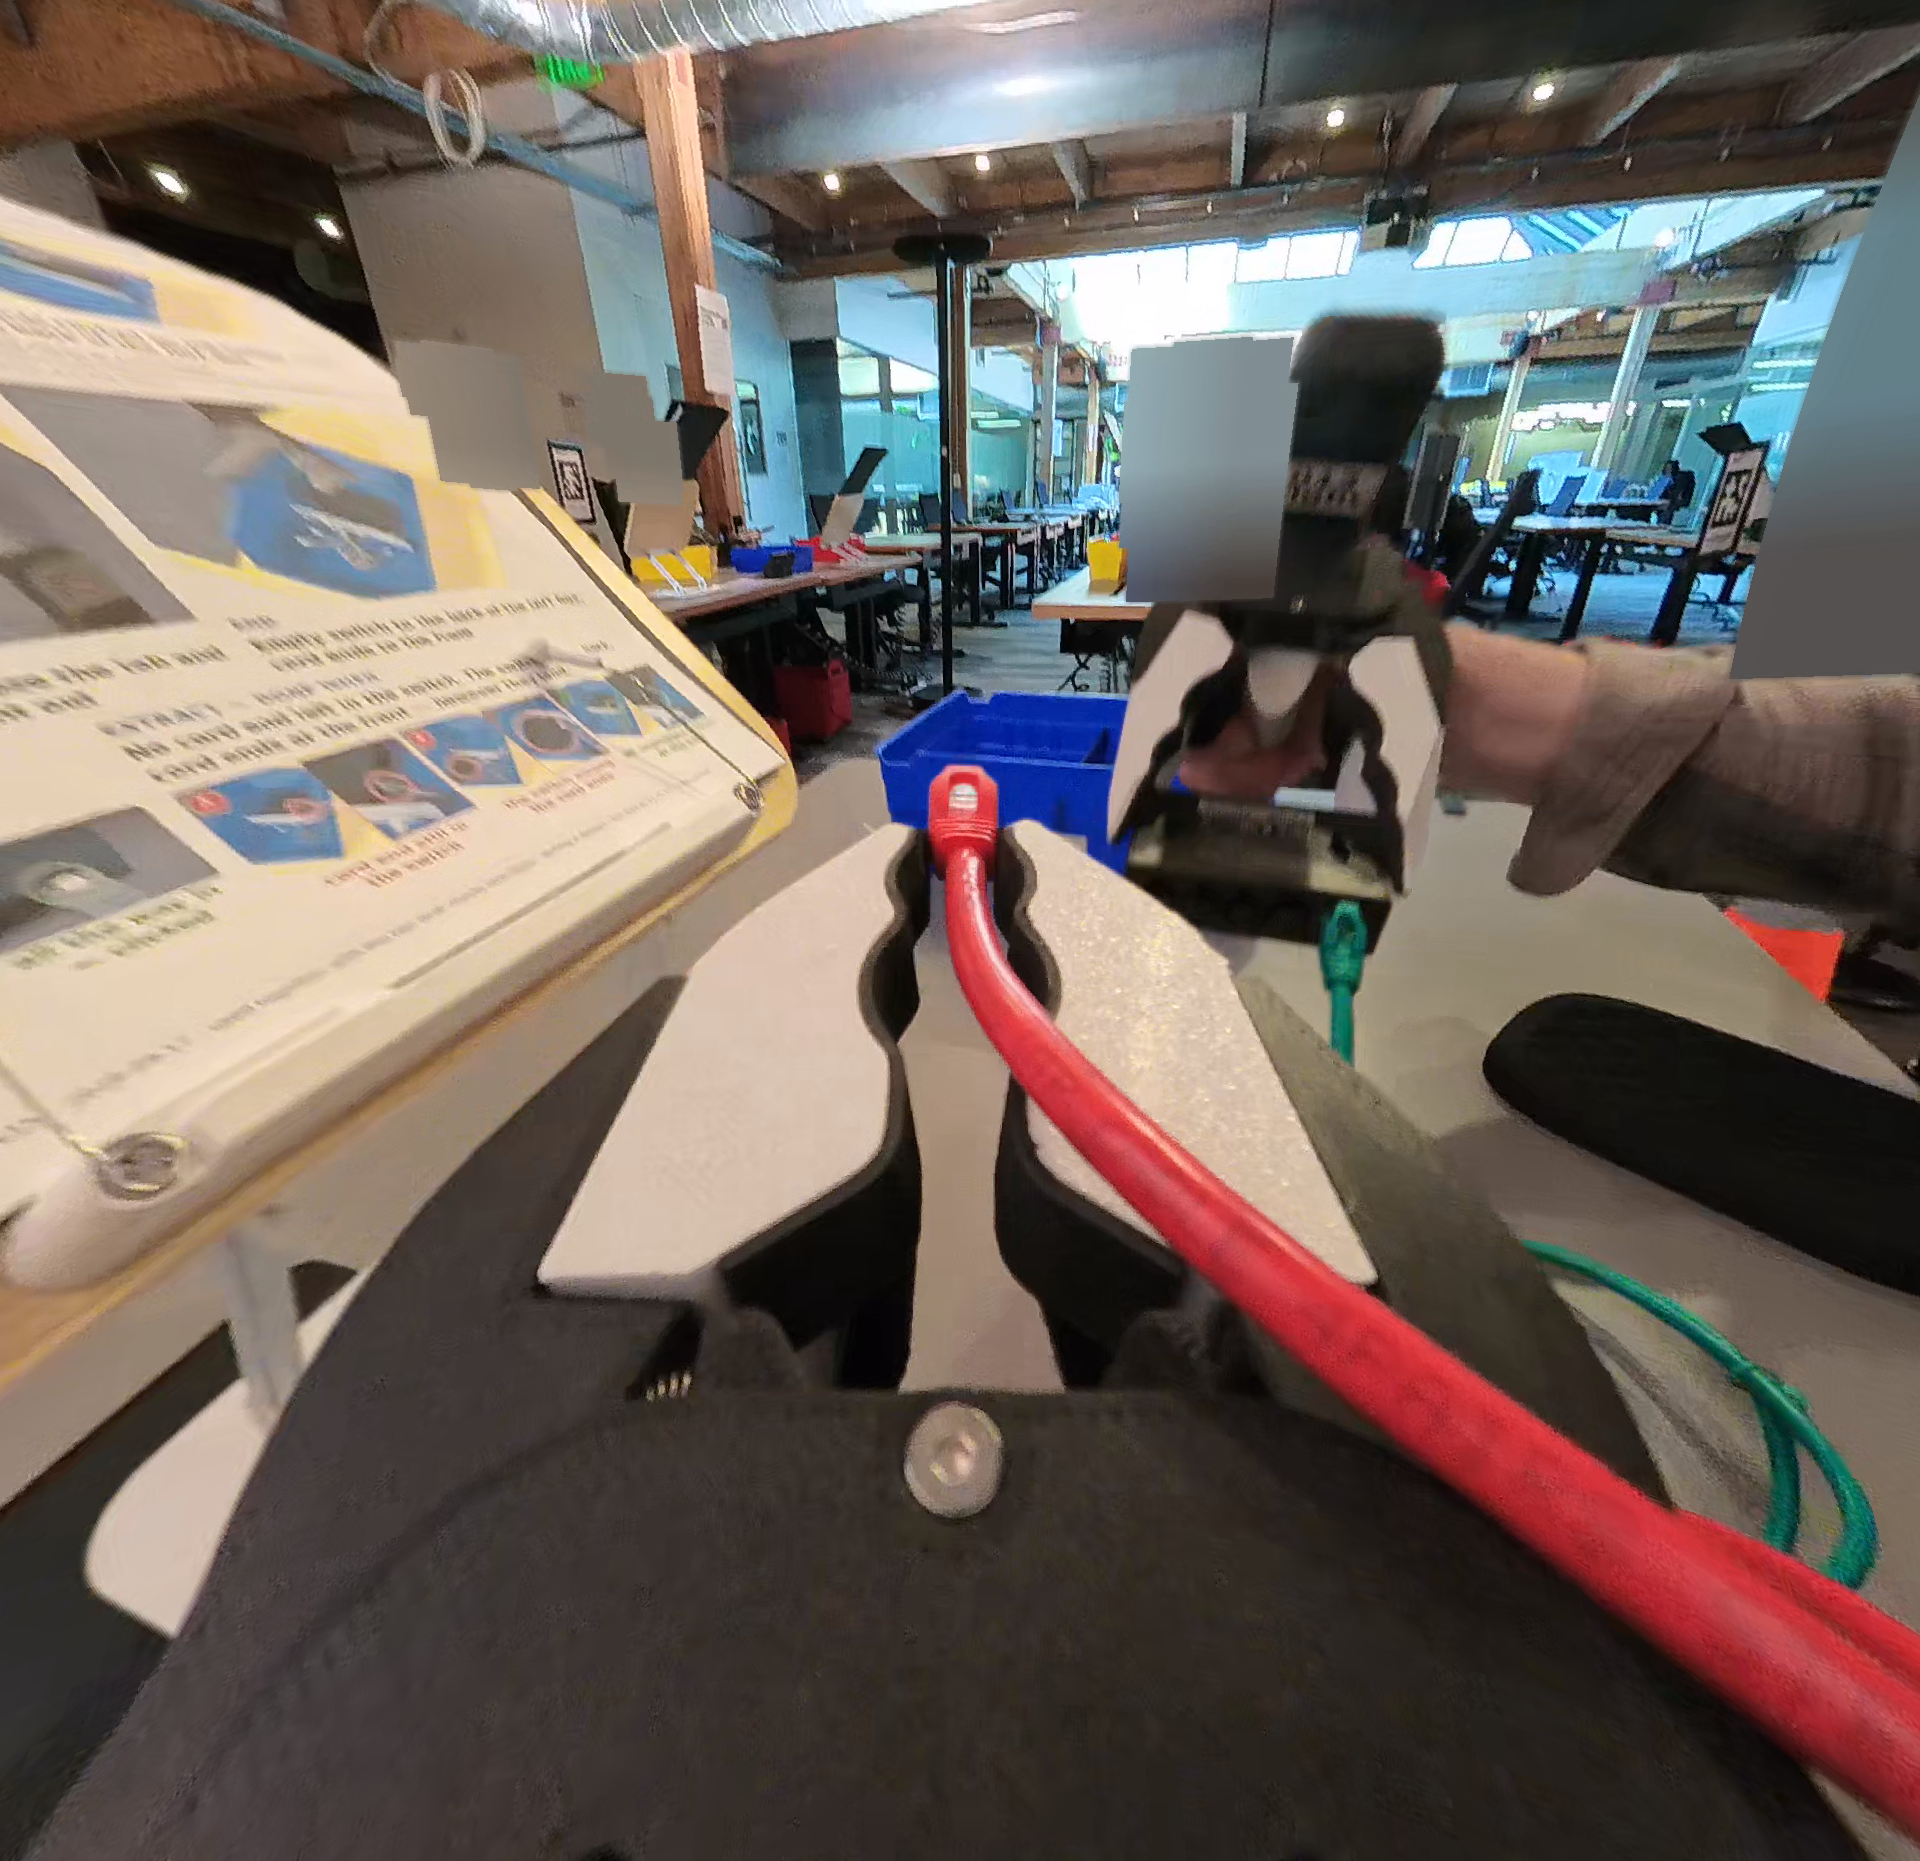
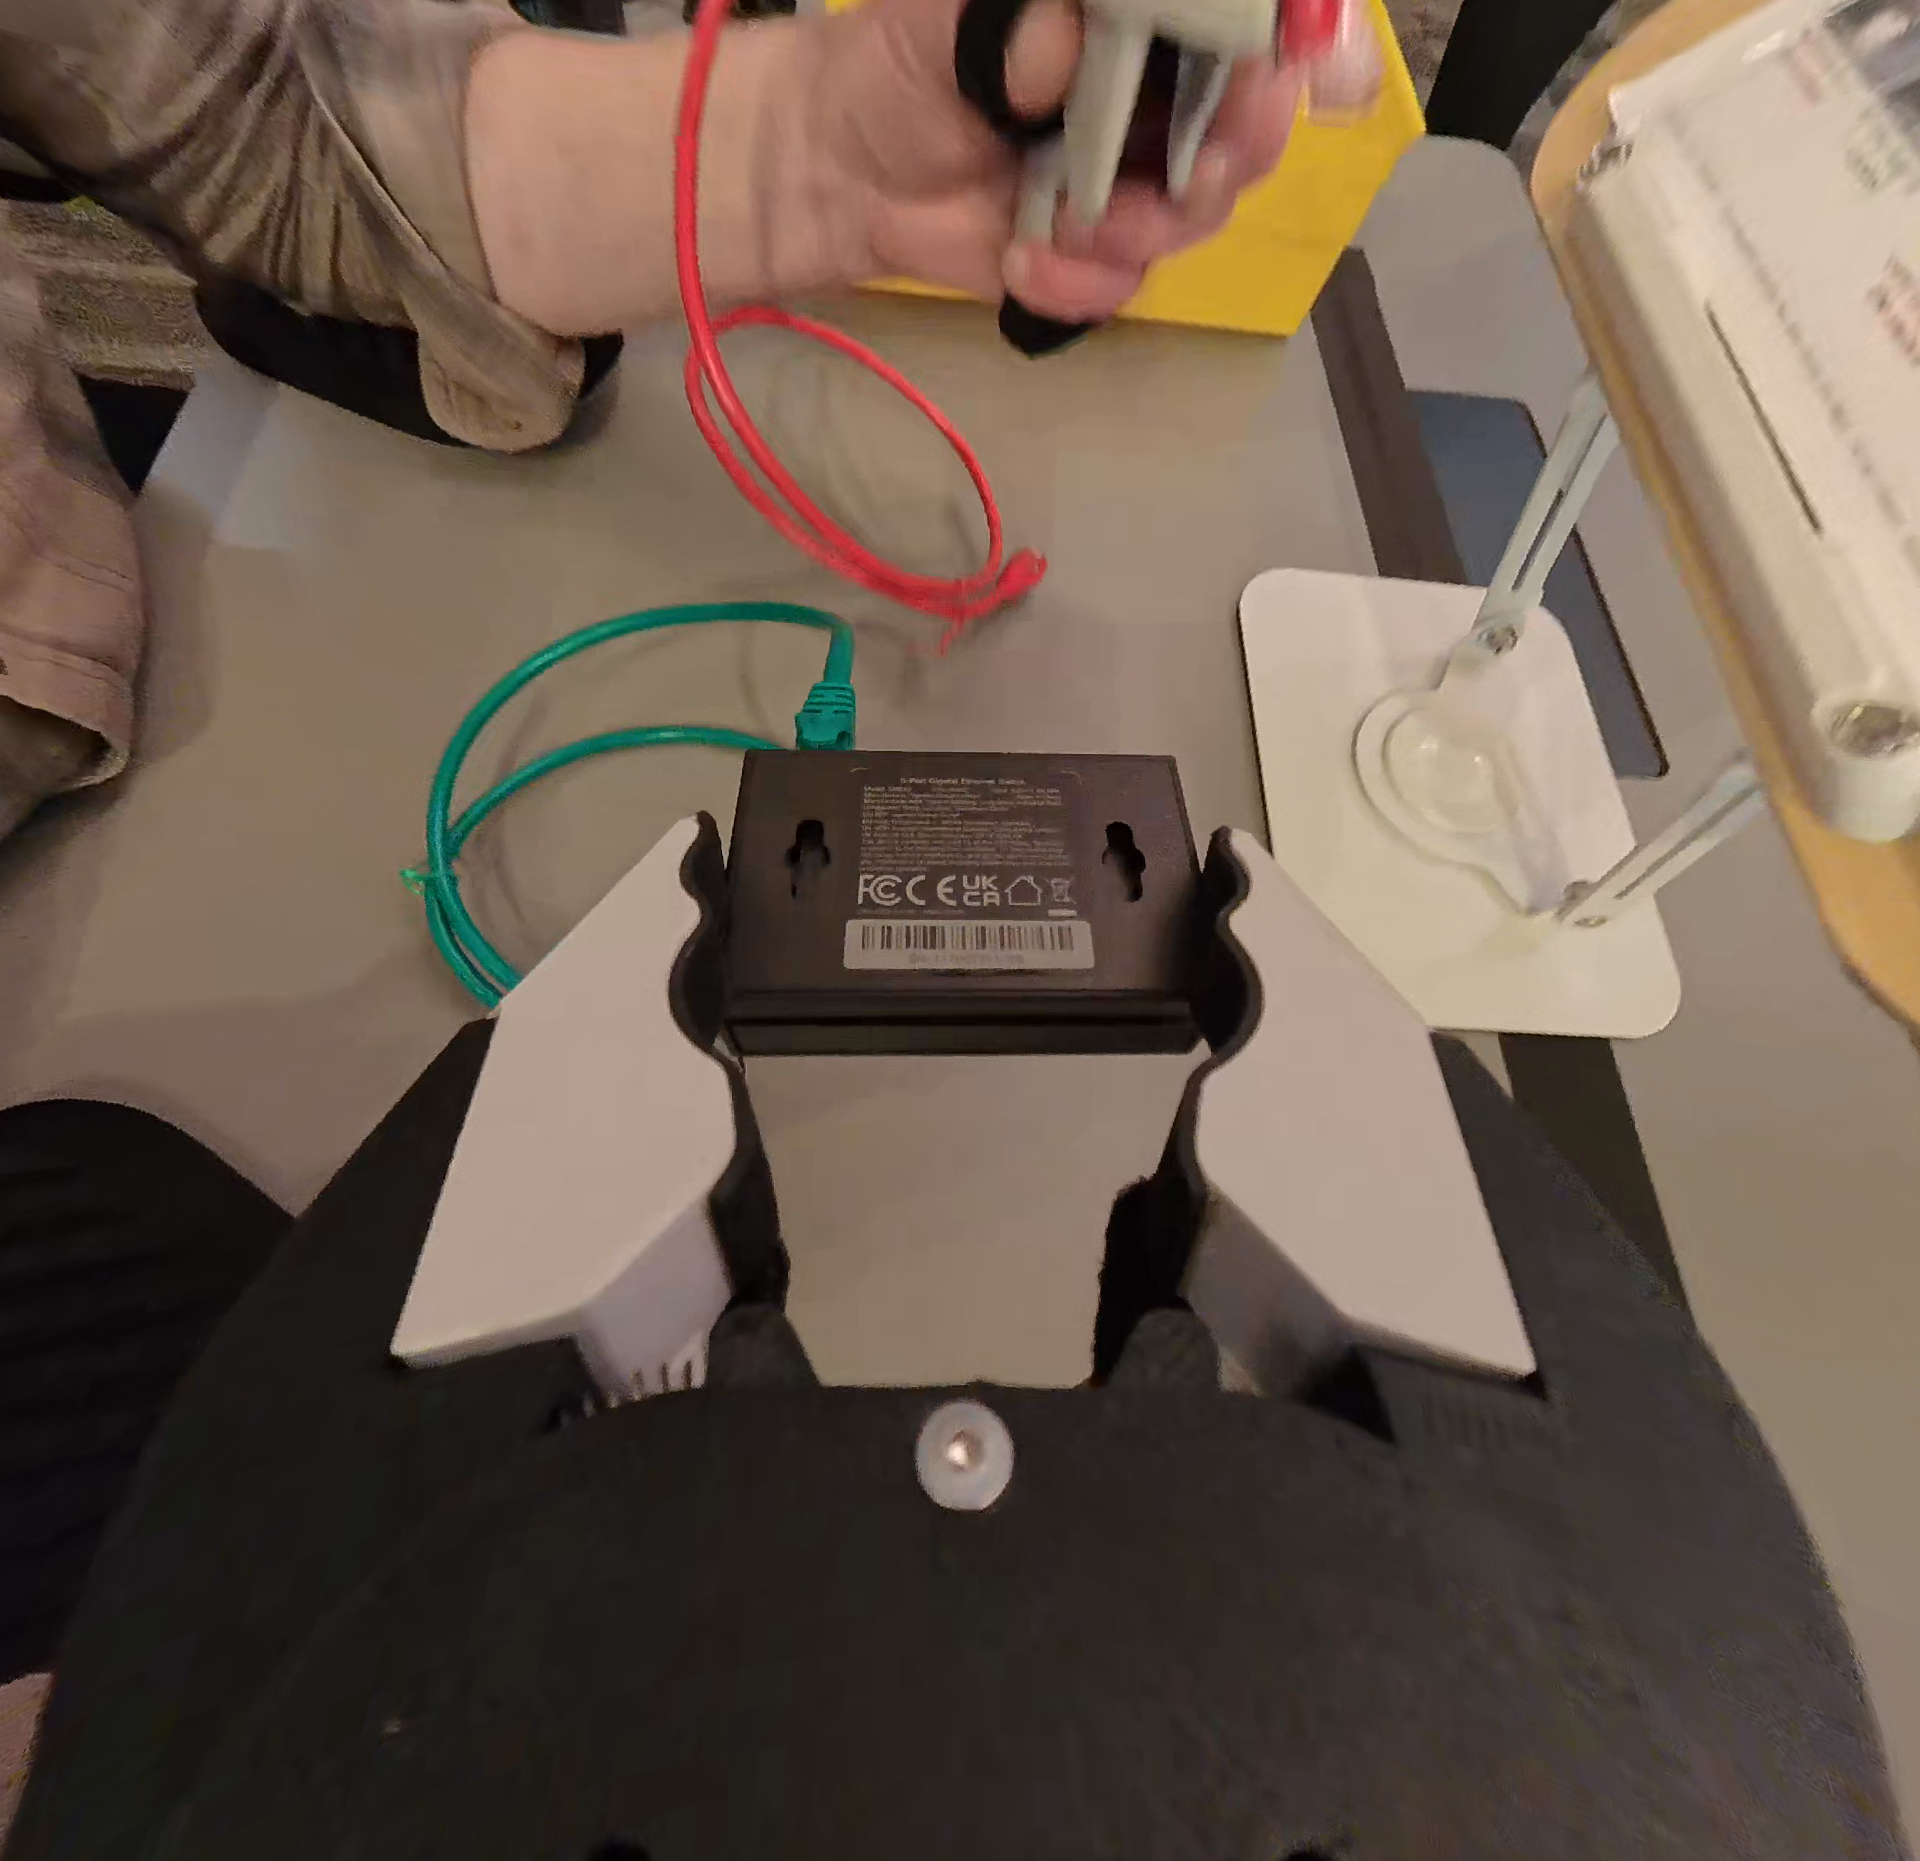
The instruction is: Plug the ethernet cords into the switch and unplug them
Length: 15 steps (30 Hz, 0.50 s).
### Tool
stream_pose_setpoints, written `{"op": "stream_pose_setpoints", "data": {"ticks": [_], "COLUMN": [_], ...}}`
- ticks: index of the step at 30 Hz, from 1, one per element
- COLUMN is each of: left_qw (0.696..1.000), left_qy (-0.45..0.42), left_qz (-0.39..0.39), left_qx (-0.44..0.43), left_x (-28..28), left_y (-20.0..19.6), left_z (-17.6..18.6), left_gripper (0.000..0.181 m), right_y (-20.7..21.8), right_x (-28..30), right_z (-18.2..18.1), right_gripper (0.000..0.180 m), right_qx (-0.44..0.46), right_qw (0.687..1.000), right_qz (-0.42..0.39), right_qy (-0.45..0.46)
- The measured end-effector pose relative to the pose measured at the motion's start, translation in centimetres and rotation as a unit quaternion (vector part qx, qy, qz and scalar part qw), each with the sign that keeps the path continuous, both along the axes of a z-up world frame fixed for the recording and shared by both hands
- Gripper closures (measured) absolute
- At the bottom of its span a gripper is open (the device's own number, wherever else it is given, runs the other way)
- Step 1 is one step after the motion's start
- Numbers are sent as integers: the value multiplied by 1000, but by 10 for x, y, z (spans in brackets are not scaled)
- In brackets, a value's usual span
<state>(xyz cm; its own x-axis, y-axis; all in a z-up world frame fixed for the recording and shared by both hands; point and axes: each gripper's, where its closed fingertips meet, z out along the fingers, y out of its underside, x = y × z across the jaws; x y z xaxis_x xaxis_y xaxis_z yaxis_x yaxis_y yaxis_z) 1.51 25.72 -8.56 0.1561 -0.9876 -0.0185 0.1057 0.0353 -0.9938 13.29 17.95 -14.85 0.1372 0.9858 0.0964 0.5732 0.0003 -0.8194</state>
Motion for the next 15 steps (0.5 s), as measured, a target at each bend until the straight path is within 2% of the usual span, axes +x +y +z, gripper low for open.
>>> {"op": "stream_pose_setpoints", "data": {"ticks": [7,9,10,11,13,15], "left_qw": [997,996,995,995,993,991], "left_qy": [59,65,70,71,83,92], "left_qz": [-40,-55,-61,-70,-79,-88], "left_qx": [-27,-34,-32,-30,-31,-30], "left_x": [42,52,56,60,67,70], "left_y": [-14,-21,-25,-30,-36,-40], "left_z": [-52,-61,-64,-66,-73,-79], "left_gripper": [169,169,169,169,169,169], "right_y": [-11,-25,-26,-22,-16,-15], "right_x": [-17,-27,-31,-31,-31,-32], "right_z": [34,58,73,74,52,38], "right_gripper": [92,180,180,180,180,172], "right_qx": [29,22,20,17,13,-18], "right_qw": [999,996,993,994,998,998], "right_qz": [27,69,77,71,63,60], "right_qy": [5,56,90,79,14,11]}}
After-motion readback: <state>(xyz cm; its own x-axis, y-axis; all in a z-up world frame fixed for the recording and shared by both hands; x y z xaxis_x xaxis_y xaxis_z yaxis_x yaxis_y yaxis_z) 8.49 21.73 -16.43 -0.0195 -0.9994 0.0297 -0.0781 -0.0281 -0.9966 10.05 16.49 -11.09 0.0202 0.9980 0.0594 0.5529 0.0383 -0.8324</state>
